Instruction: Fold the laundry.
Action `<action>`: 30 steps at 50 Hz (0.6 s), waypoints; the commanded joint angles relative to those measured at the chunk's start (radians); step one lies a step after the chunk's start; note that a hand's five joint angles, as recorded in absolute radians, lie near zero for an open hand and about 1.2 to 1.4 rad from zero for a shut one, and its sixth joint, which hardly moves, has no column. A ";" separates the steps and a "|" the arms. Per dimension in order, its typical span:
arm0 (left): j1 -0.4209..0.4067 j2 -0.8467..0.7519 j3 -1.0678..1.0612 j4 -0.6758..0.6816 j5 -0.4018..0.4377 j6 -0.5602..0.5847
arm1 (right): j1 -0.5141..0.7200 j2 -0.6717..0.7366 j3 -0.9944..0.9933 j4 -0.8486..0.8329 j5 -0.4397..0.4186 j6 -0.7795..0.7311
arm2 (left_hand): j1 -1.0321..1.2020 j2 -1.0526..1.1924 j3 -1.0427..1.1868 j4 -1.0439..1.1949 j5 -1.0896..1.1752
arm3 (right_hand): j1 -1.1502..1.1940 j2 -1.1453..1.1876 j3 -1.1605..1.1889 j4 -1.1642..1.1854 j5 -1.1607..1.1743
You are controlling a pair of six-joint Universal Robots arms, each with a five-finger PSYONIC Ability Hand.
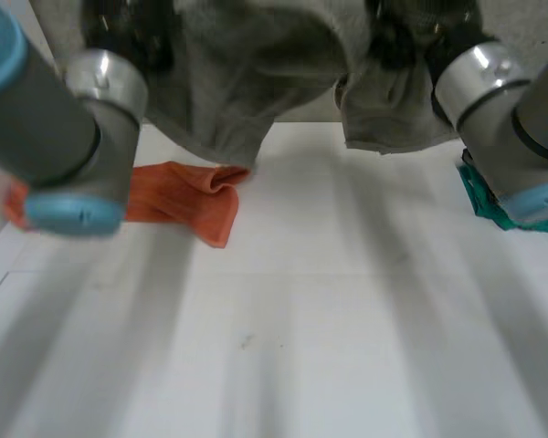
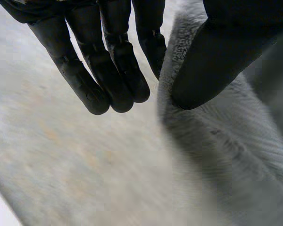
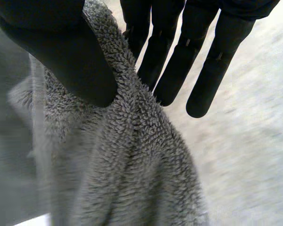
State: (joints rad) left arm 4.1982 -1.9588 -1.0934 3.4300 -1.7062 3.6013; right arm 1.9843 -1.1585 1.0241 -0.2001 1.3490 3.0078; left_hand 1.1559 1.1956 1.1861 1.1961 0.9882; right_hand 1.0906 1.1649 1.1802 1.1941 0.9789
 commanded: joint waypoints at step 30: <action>-0.050 0.192 -0.289 -0.187 0.048 0.010 | -0.088 -0.072 0.419 0.361 0.185 0.167 | 0.240 0.201 0.210 0.200 0.234 | -0.849 -0.923 -0.938 -0.952 -0.911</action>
State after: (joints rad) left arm 4.1485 -1.8062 -1.4276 3.2573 -1.6546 3.6116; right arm 1.9279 -1.0958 1.2933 0.1213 1.4674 3.0646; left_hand 1.1559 1.1956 1.1869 1.1987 0.9882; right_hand 0.2929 0.2974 0.2648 0.2717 0.0751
